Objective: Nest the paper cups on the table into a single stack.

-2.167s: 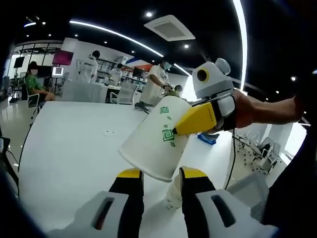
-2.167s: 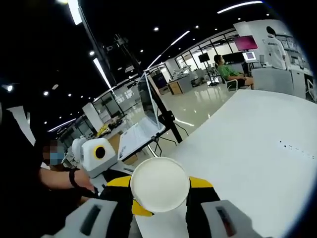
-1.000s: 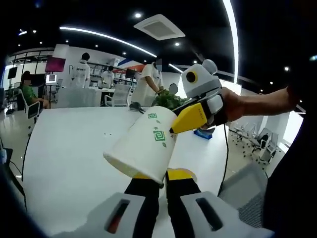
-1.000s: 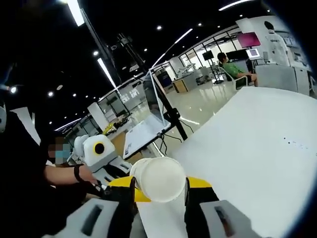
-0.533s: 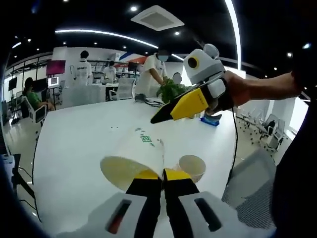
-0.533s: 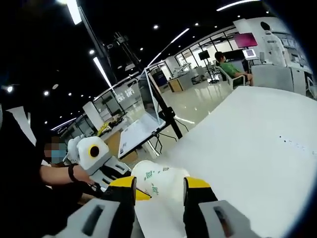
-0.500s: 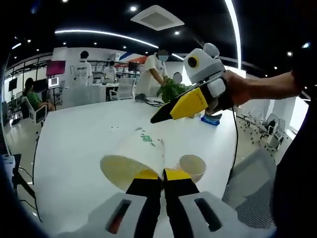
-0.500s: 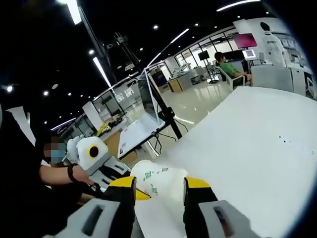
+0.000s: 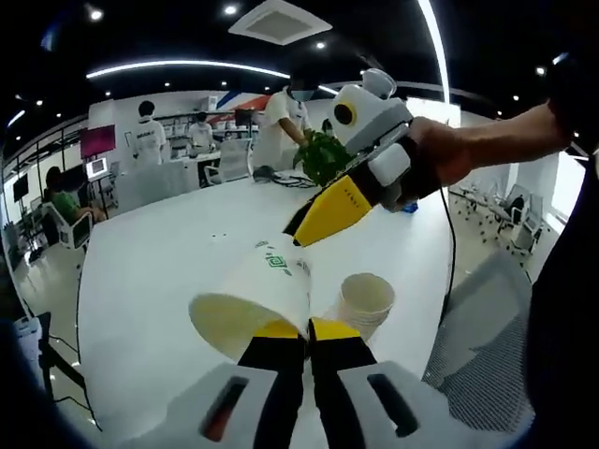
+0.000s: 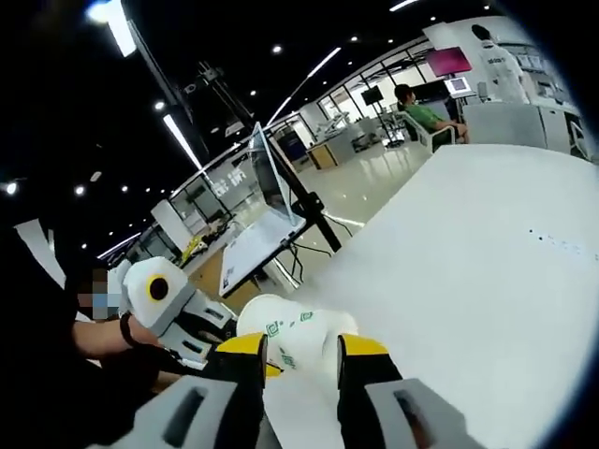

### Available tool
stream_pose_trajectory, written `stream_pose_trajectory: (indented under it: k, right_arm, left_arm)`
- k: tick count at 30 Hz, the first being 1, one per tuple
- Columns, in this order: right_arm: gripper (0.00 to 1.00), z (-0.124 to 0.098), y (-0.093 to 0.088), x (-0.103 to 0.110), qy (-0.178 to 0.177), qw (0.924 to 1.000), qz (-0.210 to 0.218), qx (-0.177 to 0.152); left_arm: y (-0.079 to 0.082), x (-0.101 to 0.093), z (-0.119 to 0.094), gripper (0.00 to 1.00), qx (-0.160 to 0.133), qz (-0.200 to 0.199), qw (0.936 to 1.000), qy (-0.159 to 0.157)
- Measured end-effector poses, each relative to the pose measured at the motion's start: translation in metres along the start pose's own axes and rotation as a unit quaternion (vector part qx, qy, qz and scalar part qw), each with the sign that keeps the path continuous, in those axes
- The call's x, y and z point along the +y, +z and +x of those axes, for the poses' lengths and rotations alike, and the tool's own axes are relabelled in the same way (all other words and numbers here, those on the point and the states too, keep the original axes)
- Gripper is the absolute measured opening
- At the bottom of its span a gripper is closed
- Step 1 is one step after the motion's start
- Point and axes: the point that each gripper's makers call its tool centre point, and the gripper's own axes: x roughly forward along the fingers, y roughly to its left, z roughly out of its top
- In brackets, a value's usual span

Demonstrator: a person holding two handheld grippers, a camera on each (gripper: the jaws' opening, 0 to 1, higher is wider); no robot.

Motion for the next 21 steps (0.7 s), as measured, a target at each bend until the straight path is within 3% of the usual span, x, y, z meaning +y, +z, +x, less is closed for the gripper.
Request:
stream_pose_trajectory:
  k: [10,15,21]
  right_arm:
    - [0.26,0.002,-0.005,0.005,0.016,0.9998,0.006,0.006]
    - [0.25,0.006,-0.007,0.011,0.021,0.9997,0.001,0.012]
    - [0.24,0.009,-0.008,0.015,0.029,0.9995,0.002,0.014]
  left_arm:
    - [0.003,-0.002,0.001,0.0,0.004,0.016,0.9998,-0.006]
    - [0.008,-0.007,0.002,0.11,0.004,0.021,0.9997,-0.012]
    - [0.007,-0.007,0.003,0.11,0.005,0.024,0.9996,-0.012]
